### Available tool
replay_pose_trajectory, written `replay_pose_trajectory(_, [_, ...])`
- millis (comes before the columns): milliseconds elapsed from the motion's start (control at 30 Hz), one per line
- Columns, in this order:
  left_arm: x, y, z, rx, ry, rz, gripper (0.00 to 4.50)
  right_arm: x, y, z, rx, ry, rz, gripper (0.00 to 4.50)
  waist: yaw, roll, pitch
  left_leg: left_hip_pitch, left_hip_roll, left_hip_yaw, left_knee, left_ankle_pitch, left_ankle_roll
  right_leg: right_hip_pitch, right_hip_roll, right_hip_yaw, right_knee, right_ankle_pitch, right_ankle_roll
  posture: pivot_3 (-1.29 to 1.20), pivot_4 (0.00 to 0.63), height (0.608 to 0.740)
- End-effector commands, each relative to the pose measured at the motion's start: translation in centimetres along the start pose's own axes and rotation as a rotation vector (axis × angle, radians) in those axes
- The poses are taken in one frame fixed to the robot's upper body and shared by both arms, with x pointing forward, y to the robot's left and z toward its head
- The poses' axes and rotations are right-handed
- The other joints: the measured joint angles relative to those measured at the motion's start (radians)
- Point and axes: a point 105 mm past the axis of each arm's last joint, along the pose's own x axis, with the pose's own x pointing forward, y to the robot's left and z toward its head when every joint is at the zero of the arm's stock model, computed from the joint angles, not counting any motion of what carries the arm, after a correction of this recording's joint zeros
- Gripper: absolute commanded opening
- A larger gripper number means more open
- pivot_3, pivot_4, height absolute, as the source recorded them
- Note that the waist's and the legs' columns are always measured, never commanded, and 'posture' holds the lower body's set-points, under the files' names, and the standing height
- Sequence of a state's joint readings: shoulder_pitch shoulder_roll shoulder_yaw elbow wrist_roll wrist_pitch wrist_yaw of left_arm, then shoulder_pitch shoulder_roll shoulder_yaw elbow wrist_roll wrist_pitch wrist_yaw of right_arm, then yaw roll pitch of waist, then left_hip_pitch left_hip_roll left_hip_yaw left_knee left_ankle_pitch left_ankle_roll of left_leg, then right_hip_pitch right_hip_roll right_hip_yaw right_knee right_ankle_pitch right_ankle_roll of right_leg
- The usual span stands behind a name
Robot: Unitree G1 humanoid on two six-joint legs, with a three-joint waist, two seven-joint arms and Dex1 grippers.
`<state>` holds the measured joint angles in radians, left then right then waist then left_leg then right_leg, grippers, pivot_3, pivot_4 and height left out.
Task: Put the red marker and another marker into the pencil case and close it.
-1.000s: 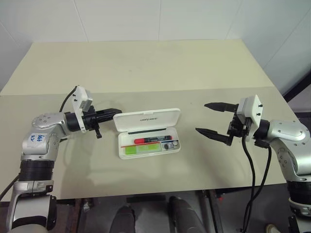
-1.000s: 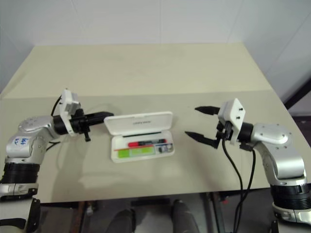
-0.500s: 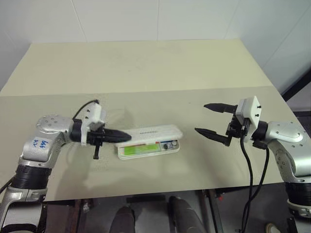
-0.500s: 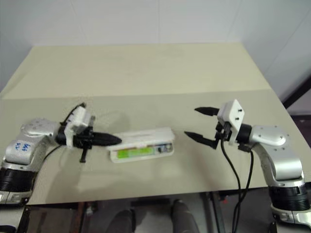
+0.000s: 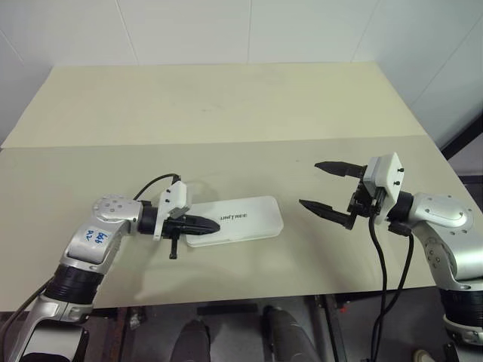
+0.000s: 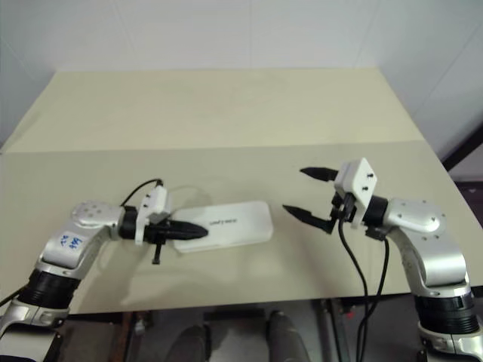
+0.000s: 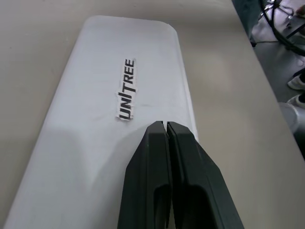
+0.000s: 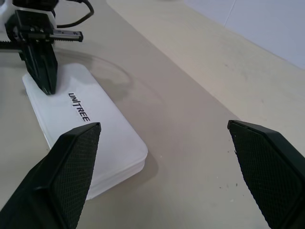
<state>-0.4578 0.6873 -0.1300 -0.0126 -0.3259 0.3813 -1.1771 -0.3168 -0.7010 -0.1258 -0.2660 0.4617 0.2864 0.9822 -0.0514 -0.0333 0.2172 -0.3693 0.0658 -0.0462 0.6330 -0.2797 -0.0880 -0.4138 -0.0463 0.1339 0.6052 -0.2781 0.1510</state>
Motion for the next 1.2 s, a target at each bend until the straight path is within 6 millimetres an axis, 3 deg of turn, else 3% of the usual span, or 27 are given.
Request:
replay_pose_trajectory(33, [0.4,0.4,-1.4,-0.037,0.053,0.027,0.04,-0.1,0.1,1.2,-0.028,-0.041,-0.017,4.50,-0.001,0.000,0.000,0.000,0.000,0.000,0.000,0.000,0.000,0.000,0.000,0.000,0.000,0.000,-0.001,0.00,0.150,0.740])
replay_pose_trajectory(267, [1.9,0.4,-1.2,-0.043,0.064,0.007,0.04,0.1,0.6,1.0,-0.015,-0.056,-0.025,4.50,-0.001,0.000,0.000,0.000,0.000,0.000,0.004,0.000,0.000,0.002,0.000,0.001,-0.001,-0.004,-0.007,0.00,0.150,0.740])
replay_pose_trajectory(400, [1.8,0.2,0.1,-0.034,-0.011,0.006,0.04,0.2,0.7,1.0,-0.007,-0.061,-0.029,4.50,-0.002,0.000,-0.001,0.001,0.000,0.000,0.005,0.000,0.000,0.003,0.000,0.001,0.000,-0.004,-0.008,0.00,0.150,0.740])
replay_pose_trajectory(533, [-0.3,0.6,3.6,0.012,-0.224,0.047,0.04,0.2,0.8,0.7,0.005,-0.062,-0.021,4.50,-0.002,0.000,-0.001,-0.001,0.000,0.000,0.004,0.000,0.000,0.002,0.000,0.001,0.000,-0.004,-0.008,0.00,0.150,0.740])
replay_pose_trajectory(633, [-2.5,1.8,5.2,0.025,-0.350,0.175,0.04,0.4,0.6,0.6,0.011,-0.065,-0.015,4.50,-0.003,0.000,0.000,-0.001,0.000,0.000,0.003,0.000,0.000,0.001,0.000,0.001,0.000,-0.002,-0.005,0.00,0.150,0.740])
replay_pose_trajectory(867, [-5.4,0.8,6.6,0.045,-0.420,0.229,0.04,0.3,-0.2,0.3,0.020,-0.070,-0.021,4.50,-0.004,0.000,0.000,0.000,0.000,0.000,0.001,0.000,0.000,0.001,0.000,0.001,-0.001,0.001,0.002,0.00,0.150,0.740])
replay_pose_trajectory(1000, [-6.4,-0.2,4.9,0.007,-0.380,0.242,0.04,0.6,-0.4,0.1,0.022,-0.071,-0.020,4.50,-0.005,0.000,0.000,0.000,0.000,0.000,0.000,0.000,0.000,0.000,0.000,0.001,-0.001,0.001,0.002,0.00,0.150,0.740])
replay_pose_trajectory(1100, [-6.9,-0.5,4.2,-0.009,-0.374,0.268,0.66,0.6,-0.7,0.0,0.021,-0.071,-0.020,4.50,-0.006,0.000,0.000,0.000,0.000,0.000,-0.001,0.000,0.000,0.000,0.000,0.001,-0.002,0.000,-0.001,0.00,0.150,0.740])
replay_pose_trajectory(1200, [-7.2,-0.5,4.1,-0.011,-0.377,0.289,1.63,0.5,-0.9,-0.1,0.019,-0.072,-0.020,4.50,-0.001,0.000,0.000,-0.001,0.000,0.000,-0.001,0.000,0.000,0.000,0.000,0.001,-0.003,-0.001,-0.003,0.00,0.150,0.740])
